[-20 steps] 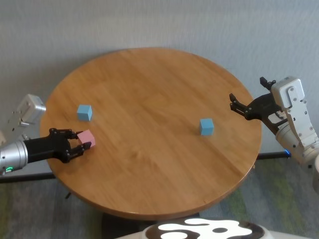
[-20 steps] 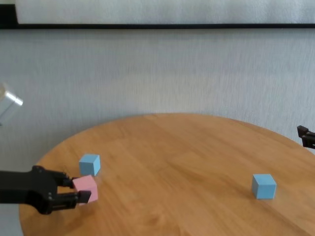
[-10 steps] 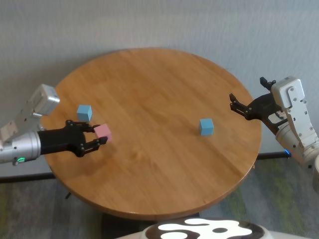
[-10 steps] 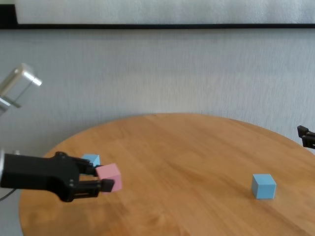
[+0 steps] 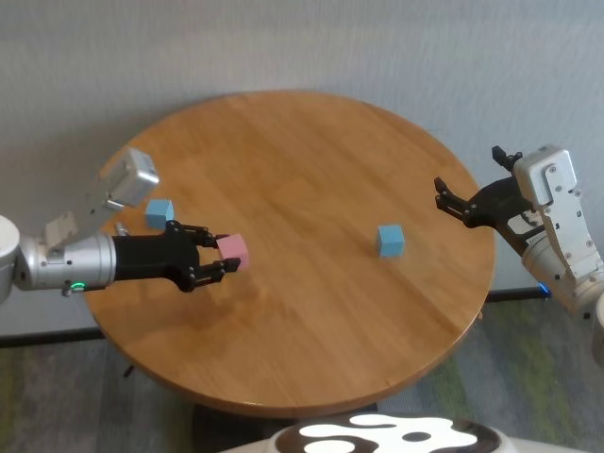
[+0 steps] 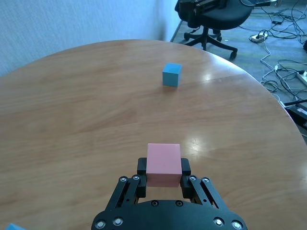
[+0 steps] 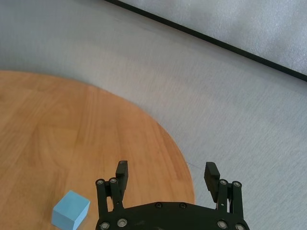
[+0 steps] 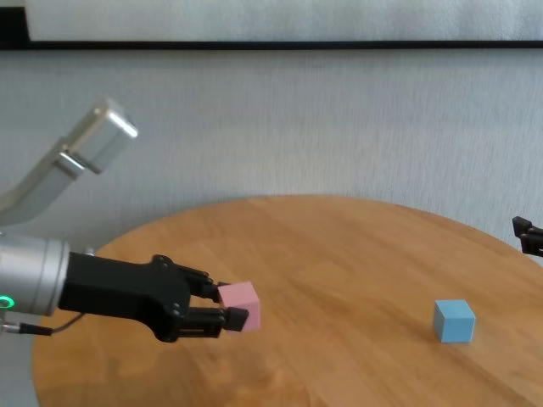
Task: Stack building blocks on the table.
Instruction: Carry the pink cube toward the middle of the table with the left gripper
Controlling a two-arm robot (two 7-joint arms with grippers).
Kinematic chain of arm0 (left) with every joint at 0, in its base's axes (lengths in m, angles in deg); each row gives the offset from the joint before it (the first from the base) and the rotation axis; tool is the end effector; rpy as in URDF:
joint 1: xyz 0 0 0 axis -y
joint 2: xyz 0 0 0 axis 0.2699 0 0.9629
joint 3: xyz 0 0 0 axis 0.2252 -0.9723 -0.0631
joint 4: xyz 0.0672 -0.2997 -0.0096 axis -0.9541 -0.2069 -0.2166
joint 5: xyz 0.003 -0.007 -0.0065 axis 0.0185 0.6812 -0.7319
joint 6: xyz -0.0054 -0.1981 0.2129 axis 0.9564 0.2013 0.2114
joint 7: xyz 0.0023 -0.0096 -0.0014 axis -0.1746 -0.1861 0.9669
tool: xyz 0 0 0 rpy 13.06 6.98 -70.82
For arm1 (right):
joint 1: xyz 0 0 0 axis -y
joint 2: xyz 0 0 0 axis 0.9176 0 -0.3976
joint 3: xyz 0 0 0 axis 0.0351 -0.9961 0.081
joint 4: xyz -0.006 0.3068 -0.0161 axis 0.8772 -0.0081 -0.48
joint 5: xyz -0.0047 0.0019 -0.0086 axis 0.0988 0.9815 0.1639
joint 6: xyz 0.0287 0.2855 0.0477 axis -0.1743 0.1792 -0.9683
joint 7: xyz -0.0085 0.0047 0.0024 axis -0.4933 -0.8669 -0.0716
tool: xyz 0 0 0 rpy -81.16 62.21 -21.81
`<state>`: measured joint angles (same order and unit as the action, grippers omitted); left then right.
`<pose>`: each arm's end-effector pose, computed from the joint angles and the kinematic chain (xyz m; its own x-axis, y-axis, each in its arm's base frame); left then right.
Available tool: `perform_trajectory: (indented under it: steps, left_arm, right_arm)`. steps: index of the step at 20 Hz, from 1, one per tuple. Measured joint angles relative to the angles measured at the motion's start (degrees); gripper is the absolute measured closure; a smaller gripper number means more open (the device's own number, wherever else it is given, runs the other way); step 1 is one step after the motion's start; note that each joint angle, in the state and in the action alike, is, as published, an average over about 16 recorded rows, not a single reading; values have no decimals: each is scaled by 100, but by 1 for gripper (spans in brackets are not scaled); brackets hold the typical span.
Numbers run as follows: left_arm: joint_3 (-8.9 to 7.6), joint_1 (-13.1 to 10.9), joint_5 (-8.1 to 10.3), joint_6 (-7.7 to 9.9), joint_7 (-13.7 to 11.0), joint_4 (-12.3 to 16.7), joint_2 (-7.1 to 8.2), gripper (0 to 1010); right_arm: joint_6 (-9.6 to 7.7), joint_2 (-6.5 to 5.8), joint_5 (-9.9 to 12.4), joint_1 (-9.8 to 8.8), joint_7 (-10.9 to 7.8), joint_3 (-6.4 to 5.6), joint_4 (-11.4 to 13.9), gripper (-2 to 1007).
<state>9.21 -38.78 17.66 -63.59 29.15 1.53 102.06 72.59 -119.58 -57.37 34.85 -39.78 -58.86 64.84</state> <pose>0.4563 0.0784 -0.2980 0.9410 0.3201 0.1096 -0.3374 0.8645 0.3726 0.3439 -0.0971 -0.3127 0.2922 -0.8803 0.3737 0.9553 0.2872 -0.0704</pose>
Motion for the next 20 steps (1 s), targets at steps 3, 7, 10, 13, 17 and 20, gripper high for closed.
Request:
perform_trajectory:
  steps: [3, 7, 10, 13, 17, 20]
  left_arm:
    - [123, 124, -38, -4, -48, -150, -115, 600]
    - [264, 244, -86, 1, -77, -298, -242, 600]
    - [357, 302, -124, 20, -67, -347, -310, 600]
    - [436, 329, -172, 53, -24, -329, -348, 600]
    - [526, 341, -240, 111, 43, -263, -380, 600]
    - [587, 343, -290, 161, 88, -214, -402, 600]
  right_arm:
    - [0, 0, 0, 0, 0, 0, 0, 0]
    - [0, 0, 0, 0, 0, 0, 0, 0]
    - [0, 0, 0, 0, 0, 0, 0, 0]
    - [0, 0, 0, 0, 0, 0, 0, 0]
    - [0, 0, 0, 0, 0, 0, 0, 0]
    - [0, 0, 0, 0, 0, 0, 0, 0]
